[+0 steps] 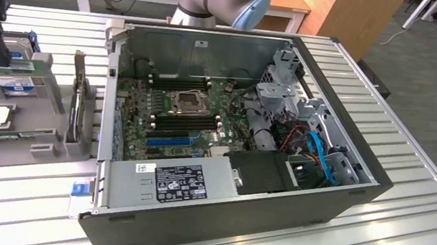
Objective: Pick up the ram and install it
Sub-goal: 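Pick up the ram and move it above insertion slot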
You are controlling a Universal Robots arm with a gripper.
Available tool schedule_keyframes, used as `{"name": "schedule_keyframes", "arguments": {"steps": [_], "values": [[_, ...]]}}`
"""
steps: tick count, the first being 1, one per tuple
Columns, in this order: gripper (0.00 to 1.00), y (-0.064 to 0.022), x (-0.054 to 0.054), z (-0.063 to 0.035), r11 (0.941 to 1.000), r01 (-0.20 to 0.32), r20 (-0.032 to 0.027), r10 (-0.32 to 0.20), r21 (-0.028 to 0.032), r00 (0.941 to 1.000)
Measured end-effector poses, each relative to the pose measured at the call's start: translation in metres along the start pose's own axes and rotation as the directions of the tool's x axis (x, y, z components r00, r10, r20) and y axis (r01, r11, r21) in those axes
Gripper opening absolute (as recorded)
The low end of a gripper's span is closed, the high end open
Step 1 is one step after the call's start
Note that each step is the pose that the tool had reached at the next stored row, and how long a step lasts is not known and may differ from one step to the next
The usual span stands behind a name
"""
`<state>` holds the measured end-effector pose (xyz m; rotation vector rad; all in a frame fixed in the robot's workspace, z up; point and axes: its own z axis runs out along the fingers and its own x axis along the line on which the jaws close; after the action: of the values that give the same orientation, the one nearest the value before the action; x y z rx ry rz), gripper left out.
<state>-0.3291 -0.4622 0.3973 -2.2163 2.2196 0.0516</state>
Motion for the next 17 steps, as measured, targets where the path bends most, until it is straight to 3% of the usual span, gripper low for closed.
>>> {"name": "schedule_keyframes", "arguments": {"steps": [17], "values": [[0.12, -0.0559, 0.000, -0.0011, 1.0000, 0.000, 0.0005, 0.000, 0.0000, 1.0000]]}}
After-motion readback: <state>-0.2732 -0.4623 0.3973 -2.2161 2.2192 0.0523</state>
